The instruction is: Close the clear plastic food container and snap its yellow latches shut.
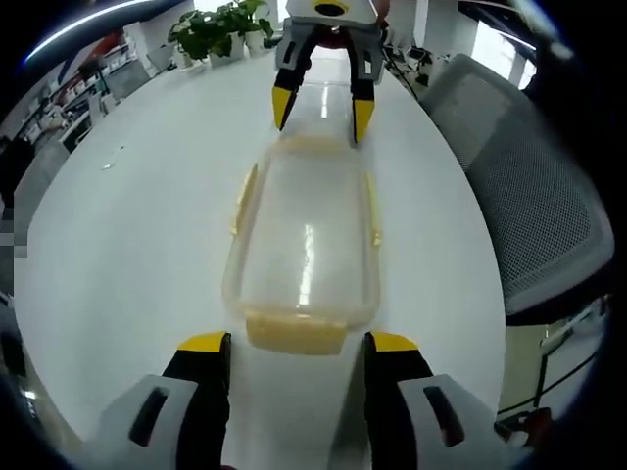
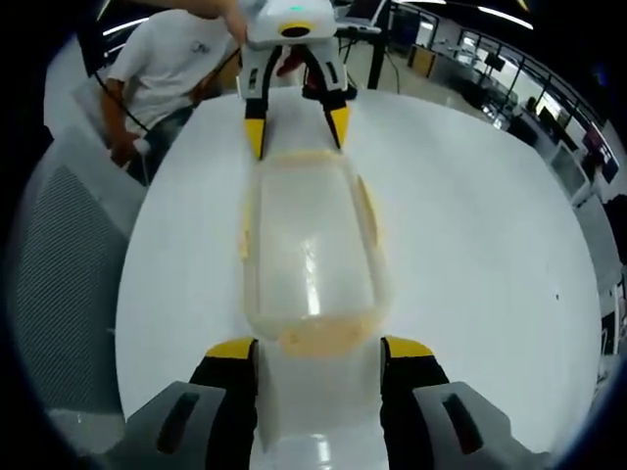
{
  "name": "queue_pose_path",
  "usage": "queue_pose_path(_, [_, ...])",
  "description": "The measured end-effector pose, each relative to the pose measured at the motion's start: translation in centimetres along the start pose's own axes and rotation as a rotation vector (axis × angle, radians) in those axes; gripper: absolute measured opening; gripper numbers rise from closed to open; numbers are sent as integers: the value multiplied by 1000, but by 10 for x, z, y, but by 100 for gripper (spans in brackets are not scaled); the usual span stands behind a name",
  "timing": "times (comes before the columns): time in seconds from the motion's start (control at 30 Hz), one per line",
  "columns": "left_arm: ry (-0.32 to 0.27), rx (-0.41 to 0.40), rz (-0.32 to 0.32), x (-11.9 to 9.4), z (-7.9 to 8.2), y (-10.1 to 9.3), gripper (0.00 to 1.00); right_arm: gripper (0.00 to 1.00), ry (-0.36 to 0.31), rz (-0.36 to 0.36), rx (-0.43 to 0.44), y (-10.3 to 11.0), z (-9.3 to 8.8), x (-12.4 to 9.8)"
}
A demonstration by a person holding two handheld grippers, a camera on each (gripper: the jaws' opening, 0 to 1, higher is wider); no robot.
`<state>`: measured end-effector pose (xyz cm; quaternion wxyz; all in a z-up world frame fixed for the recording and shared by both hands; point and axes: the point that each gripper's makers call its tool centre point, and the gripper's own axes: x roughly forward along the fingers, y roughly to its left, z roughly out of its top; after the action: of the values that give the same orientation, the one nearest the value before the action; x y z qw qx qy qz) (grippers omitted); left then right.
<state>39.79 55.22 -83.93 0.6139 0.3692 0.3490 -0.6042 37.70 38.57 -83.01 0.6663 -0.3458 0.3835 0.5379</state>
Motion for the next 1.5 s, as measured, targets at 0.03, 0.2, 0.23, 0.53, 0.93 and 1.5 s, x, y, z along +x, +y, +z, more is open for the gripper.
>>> queue_pose_path(0.03, [-2, 0, -3, 1, 1, -1, 54, 48, 3, 2, -2, 0, 0, 1])
queue_pose_path(0.2, [4, 13, -20, 6, 2, -5, 53, 47, 17, 10, -4, 1, -1, 6])
queue_pose_path(0.23, [4, 14, -23, 6, 3, -5, 53, 47, 18, 11, -5, 1, -1, 6])
queue_pose_path(0.53, [-1, 20, -32, 8, 5, -5, 52, 46, 29, 17, -4, -3, -3, 9])
queue_pose_path(0.93, [6, 44, -43, 6, 5, -5, 41, 43, 61, 40, 0, -1, -9, 14])
queue_pose_path(1.5, [76, 78, -55, 10, 7, -5, 39, 39, 147, 59, -7, -1, -11, 14])
